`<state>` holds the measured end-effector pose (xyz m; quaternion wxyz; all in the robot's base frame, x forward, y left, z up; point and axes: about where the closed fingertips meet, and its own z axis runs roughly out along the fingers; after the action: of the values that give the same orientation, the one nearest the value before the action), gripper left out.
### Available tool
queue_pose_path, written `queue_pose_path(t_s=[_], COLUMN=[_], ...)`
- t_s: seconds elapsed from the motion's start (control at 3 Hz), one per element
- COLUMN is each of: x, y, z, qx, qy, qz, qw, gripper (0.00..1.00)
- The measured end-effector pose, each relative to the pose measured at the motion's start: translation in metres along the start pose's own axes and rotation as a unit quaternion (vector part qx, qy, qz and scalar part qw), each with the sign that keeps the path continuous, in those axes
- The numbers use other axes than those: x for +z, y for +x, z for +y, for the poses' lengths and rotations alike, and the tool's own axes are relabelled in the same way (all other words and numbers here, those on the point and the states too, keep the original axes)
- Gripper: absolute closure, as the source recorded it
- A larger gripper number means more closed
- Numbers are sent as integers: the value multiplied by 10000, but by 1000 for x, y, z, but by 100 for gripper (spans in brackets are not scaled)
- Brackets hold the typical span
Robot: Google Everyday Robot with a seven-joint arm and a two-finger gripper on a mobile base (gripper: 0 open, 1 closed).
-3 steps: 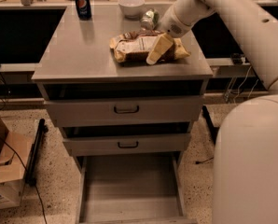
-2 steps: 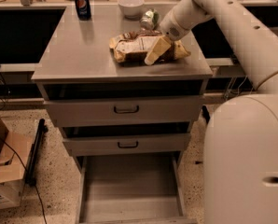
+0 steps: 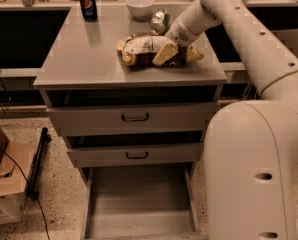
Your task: Place brown chip bag into bottom drawer
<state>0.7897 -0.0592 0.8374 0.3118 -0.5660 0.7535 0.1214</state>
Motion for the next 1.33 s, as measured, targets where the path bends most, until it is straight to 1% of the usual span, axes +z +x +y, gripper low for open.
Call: queue_pose_path(t_s=[0.33,0.67,1.0,1.33], x=[-3,-22,-54,-86], y=[-2,-18,-42,-61], z=[2,13,34,69], qx=[-131,-504,-1017,-1422], qy=[60,147,302,400], qz=[111,173,99,-4], qw=[9998,9985,9943,9890], gripper=[63,86,100,100])
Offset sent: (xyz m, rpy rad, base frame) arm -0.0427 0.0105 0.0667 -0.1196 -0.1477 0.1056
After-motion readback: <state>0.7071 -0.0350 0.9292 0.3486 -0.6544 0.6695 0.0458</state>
